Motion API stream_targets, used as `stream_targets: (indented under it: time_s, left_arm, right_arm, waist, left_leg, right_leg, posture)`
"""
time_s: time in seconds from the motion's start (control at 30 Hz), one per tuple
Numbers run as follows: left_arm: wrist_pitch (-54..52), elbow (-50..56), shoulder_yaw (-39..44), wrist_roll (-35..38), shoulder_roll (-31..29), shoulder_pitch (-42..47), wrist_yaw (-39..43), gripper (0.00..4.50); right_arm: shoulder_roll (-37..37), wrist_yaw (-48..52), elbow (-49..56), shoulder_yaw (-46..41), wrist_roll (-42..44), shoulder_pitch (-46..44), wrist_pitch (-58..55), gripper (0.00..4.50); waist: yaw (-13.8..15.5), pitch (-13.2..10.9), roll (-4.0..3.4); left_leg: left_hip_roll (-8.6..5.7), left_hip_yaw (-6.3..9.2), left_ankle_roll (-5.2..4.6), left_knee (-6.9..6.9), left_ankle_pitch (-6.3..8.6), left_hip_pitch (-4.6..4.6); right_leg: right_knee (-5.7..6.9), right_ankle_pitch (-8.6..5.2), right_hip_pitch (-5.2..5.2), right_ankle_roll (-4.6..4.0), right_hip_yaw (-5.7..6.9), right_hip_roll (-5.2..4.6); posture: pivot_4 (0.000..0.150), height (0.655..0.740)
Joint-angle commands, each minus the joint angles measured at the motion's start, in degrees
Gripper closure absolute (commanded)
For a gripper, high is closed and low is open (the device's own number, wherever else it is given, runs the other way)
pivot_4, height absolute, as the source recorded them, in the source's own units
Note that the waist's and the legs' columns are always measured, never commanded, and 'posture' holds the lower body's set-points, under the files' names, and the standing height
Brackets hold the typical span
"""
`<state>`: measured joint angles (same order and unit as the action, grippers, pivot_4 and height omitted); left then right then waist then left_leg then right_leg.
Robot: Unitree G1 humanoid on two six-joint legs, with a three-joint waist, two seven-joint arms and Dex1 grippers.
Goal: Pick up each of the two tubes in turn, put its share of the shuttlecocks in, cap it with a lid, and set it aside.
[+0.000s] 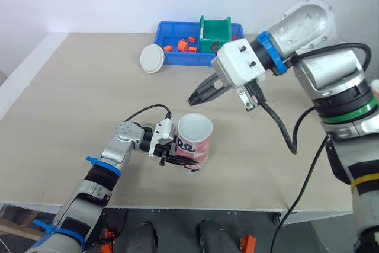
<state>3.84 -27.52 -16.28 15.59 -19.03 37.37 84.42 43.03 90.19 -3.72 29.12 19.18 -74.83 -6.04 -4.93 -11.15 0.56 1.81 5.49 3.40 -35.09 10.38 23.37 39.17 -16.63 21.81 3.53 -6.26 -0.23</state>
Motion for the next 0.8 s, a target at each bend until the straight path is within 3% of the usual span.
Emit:
stream_targets:
  time_s: [0.03, 0.2, 0.47, 0.77, 0.8]
  left_arm:
    - [-0.84, -1.95, -1.15, -2.98, -1.59, -1.68, -0.02, 2.29]
    - [-0.94, -1.44, -0.98, -2.76, -1.63, -1.77, -0.12, 2.29]
    - [0.06, -1.26, -0.45, -2.42, -1.26, -1.64, -0.34, 2.29]
    - [1.18, -0.48, 0.97, -0.77, 0.29, -1.93, -0.78, 2.29]
    - [1.40, -0.26, 1.00, -0.77, 0.29, -2.14, -0.70, 2.29]
  right_arm:
    - [1.28, 2.31, 4.45, 3.82, -0.50, 1.45, -1.75, 4.43]
    - [-0.34, 2.31, 2.93, 7.25, -6.07, 2.84, 2.09, 4.43]
    - [1.37, 2.31, 5.15, 11.34, -5.67, 3.60, 3.80, 4.43]
    - [3.03, -3.64, 1.47, -13.44, 4.73, 3.58, -9.85, 4.43]
    - [3.87, -4.05, 2.58, -15.48, 5.97, 4.66, -11.83, 3.86]
  waist:
    - [0.00, 0.00, 0.00]
    - [-0.01, 0.02, 0.03]
    - [-0.01, 0.04, 0.06]
    - [0.39, 0.03, 0.07]
    - [0.44, 0.03, 0.07]
  left_leg:
    - [0.00, -0.01, 0.00, 0.00, 0.00, 0.00]
    - [0.01, -0.03, 0.01, 0.00, -0.01, -0.02]
    - [0.03, -0.03, 0.01, -0.01, -0.01, -0.05]
    - [-0.06, 0.00, 0.03, -0.01, -0.02, 0.10]
    - [-0.07, 0.00, 0.03, -0.01, -0.02, 0.10]
  right_leg:
    - [0.00, 0.01, 0.02, -0.02, -0.01, 0.00]
    - [0.00, 0.02, 0.02, -0.01, -0.02, 0.01]
    - [0.00, 0.02, -0.02, -0.01, 0.00, 0.01]
    - [0.00, 0.08, 0.05, -0.09, 0.00, -0.08]
    - [-0.01, 0.11, 0.05, -0.15, 0.00, -0.10]
  posture:
    - [0.150, 0.7384]
    - [0.150, 0.7384]
    - [0.150, 0.7384]
    - [0.150, 0.7384]
    - [0.150, 0.7384]
